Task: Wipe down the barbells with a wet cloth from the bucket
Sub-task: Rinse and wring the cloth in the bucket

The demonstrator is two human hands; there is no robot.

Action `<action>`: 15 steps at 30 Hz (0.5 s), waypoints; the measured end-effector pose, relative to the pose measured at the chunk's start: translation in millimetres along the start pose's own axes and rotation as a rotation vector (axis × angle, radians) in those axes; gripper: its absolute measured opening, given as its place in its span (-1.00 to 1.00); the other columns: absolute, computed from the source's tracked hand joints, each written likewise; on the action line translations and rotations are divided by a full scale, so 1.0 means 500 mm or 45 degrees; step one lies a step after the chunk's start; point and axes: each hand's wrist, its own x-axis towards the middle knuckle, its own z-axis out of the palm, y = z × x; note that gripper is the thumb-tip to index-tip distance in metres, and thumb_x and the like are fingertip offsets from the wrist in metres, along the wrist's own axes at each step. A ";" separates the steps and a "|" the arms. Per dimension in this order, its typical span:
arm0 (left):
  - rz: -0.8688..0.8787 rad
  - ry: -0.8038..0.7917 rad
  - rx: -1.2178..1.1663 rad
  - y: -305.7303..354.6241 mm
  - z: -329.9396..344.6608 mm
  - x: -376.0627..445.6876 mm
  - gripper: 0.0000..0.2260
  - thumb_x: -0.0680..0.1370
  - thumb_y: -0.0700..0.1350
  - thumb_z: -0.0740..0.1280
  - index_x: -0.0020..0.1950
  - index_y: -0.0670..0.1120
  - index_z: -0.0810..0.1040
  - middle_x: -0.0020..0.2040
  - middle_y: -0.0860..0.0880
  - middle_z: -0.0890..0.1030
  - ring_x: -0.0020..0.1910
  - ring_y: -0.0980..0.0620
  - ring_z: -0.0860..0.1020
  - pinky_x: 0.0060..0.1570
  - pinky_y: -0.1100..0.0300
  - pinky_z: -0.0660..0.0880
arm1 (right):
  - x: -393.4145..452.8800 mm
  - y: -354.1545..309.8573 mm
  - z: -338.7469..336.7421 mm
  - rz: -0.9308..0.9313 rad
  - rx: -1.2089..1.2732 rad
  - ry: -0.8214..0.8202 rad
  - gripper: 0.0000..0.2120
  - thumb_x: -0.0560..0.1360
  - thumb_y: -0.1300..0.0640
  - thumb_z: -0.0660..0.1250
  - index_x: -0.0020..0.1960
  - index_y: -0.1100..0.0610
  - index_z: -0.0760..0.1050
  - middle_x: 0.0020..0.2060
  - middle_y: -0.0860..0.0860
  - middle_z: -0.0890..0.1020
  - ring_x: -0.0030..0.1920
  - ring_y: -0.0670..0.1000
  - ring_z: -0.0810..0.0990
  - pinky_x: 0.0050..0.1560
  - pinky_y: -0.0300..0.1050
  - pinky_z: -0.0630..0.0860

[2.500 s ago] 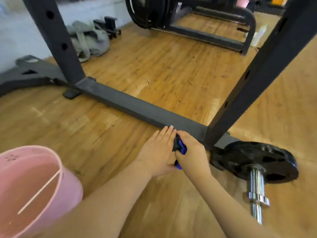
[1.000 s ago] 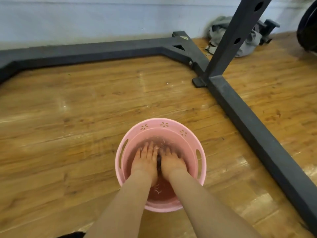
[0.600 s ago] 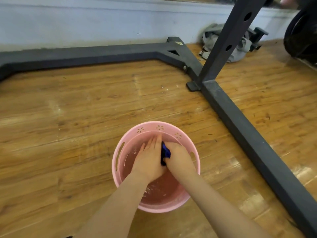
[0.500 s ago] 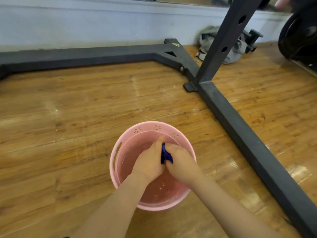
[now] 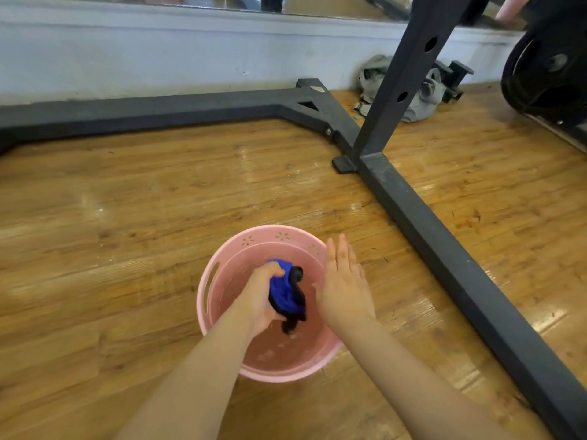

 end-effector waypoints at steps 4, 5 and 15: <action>0.090 -0.002 -0.093 0.003 -0.009 0.006 -0.78 0.54 -0.06 0.33 0.00 -0.21 0.58 -0.09 -0.18 0.63 -0.11 -0.14 0.59 -0.01 0.03 0.55 | -0.007 -0.006 0.003 0.040 0.028 0.002 -0.20 0.52 0.19 0.18 0.52 0.18 -0.32 0.50 0.12 -0.30 0.51 0.09 -0.24 0.49 0.00 -0.08; 0.143 0.066 -0.069 0.001 -0.008 0.012 -0.90 0.53 -0.17 0.34 -0.07 -0.21 0.56 -0.13 -0.18 0.59 -0.16 -0.11 0.57 -0.09 0.08 0.54 | -0.008 -0.006 0.002 0.031 0.043 0.001 -0.21 0.53 0.16 0.18 0.52 0.19 -0.31 0.50 0.13 -0.29 0.52 0.09 -0.22 0.49 0.00 -0.07; 0.181 -0.169 -0.005 0.015 0.000 -0.007 -0.63 0.50 -0.47 0.06 0.07 -0.16 0.56 0.07 -0.19 0.60 0.01 -0.10 0.58 -0.01 0.14 0.52 | -0.004 -0.006 0.009 0.024 -0.004 0.054 -0.30 0.60 0.07 0.09 0.52 0.18 -0.30 0.52 0.10 -0.24 0.52 0.07 -0.19 0.48 0.02 -0.05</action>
